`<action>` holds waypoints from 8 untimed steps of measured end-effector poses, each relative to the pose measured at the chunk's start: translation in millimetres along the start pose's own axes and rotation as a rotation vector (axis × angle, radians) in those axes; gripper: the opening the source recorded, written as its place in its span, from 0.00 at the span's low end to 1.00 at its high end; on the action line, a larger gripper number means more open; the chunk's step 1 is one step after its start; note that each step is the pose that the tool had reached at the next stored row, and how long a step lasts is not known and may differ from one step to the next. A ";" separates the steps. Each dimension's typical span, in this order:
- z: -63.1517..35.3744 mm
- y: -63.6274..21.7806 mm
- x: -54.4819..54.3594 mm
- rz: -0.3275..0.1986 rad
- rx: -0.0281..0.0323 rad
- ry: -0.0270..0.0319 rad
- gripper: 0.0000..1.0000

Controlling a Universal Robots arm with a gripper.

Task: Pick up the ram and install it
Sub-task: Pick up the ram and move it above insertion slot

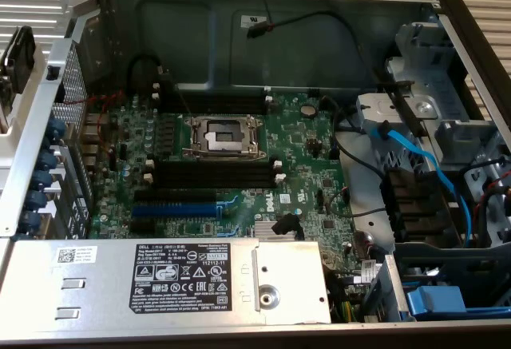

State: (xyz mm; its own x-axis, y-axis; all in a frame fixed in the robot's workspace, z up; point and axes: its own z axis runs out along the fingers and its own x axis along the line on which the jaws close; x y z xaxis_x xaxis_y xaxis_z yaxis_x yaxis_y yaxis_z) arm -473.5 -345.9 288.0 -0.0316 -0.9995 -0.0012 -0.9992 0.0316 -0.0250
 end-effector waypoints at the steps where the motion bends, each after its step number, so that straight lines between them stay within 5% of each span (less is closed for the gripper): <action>1: 3.6 0.1 0.0 -0.006 0.0000 -0.0002 0.10; 3: 9.3 0.1 0.2 -0.026 0.0019 0.0007 0.10; 8: 16.3 1.5 0.2 -0.027 0.0206 0.0011 0.10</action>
State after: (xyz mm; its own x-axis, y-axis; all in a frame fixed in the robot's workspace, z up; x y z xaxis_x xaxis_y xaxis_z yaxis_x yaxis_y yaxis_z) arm -474.6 -346.1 271.6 -0.0050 -1.0000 0.0009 -0.9990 0.0050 -0.0455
